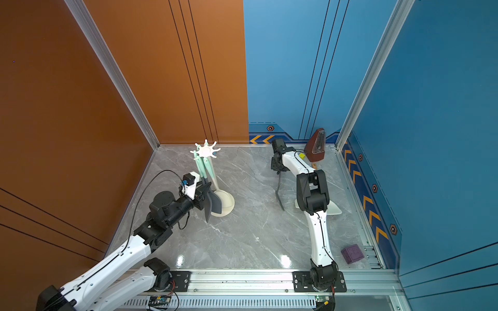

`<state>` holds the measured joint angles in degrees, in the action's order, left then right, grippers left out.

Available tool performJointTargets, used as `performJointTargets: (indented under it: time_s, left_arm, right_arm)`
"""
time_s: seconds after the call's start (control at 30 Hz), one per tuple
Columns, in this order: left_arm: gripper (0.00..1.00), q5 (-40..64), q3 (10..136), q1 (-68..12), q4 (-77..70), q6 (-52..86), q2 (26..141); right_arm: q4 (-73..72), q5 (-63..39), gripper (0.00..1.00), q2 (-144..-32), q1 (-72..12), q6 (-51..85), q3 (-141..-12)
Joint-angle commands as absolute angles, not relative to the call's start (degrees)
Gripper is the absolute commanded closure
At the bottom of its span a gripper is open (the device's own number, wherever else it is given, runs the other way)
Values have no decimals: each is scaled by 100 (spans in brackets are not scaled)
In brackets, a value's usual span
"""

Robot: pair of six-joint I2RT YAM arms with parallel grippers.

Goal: Take the spatula off the kitchen utensil rack
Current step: Place the spatula at the center of the board.

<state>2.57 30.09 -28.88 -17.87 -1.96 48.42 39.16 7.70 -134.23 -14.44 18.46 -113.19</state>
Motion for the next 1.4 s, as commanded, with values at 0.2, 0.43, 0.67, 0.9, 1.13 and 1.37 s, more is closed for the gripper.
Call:
performJointTargets:
  time_s: [0.2,0.43,0.67,0.9,1.13,1.37]
  left_arm:
    - [77,229,2848,-2857,-1338,-343,4902]
    - [77,220,2816,-2859,-1345,-348,4876]
    - [77,233,2839,-2856,-1345,-348,4889]
    - [77,240,2856,-2856,-1345,-376,4910]
    - [77,251,2882,-2856,-1353,-379,4939]
    - [77,247,2898,-2856,-1351,-387,4988]
  right_arm:
    - [4369,1028,100,-13509,-1336,1646,-11593]
    - [4532,1034,100,-13663,-1321,1625,-11790]
    - [4737,682,98,-13958,-1285,1598,-12023]
    - [4754,544,87,-14092,-1246,1609,-12082]
    - [4772,313,80,-14220,-1223,1635,-12107]
    - [4772,193,67,-14256,-1230,1635,-12111]
